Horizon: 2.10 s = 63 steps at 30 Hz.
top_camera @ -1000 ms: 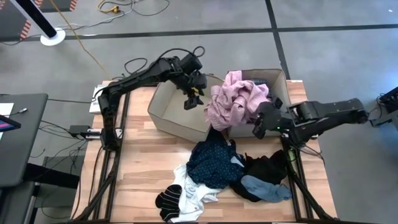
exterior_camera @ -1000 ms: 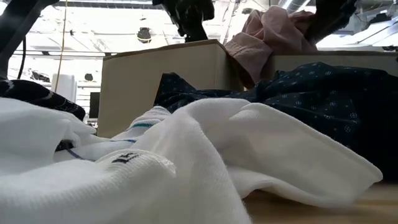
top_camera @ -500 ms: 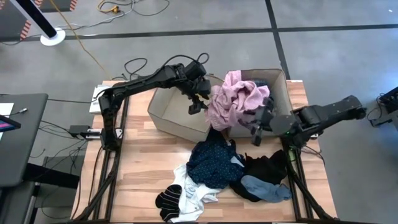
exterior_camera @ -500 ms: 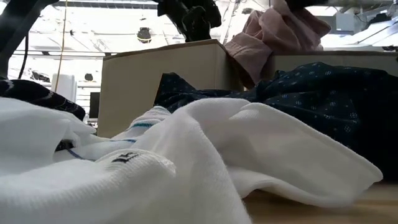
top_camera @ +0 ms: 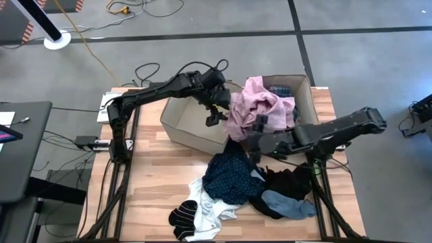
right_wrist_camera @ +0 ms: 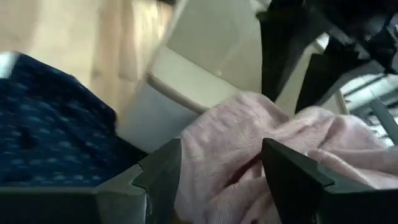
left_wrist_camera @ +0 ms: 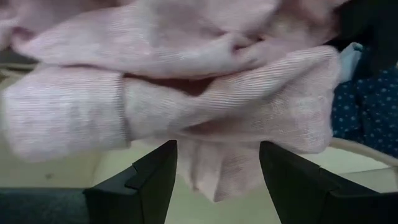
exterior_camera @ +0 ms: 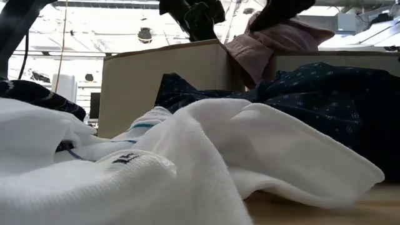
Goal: Sort clothes
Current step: Put the pink long sleeve shirt into the right laundry organizer
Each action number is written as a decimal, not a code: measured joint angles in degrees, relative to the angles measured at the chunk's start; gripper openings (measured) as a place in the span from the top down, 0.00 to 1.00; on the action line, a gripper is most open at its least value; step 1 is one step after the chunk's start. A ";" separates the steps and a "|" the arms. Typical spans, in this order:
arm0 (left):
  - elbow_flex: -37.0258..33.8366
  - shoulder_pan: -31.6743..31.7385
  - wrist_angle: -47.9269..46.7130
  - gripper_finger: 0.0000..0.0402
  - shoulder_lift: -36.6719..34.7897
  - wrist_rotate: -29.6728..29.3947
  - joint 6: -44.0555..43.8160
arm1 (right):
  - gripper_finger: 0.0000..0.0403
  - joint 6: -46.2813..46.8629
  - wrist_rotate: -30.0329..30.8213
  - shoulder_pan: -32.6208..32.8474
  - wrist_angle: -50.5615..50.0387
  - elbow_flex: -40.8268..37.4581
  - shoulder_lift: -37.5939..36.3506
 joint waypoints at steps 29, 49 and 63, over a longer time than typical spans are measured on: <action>0.11 -5.71 -10.89 0.44 -4.90 -5.79 0.38 | 0.99 5.28 12.63 -16.97 -6.64 0.04 -6.55; 0.11 -10.03 -13.43 0.44 -5.18 -6.36 -1.20 | 0.99 27.31 1.64 -35.34 -32.83 -2.73 -0.22; 0.11 -15.10 -16.04 0.44 -5.18 -9.16 -0.96 | 0.99 22.89 -20.78 -50.23 -13.31 -15.14 12.77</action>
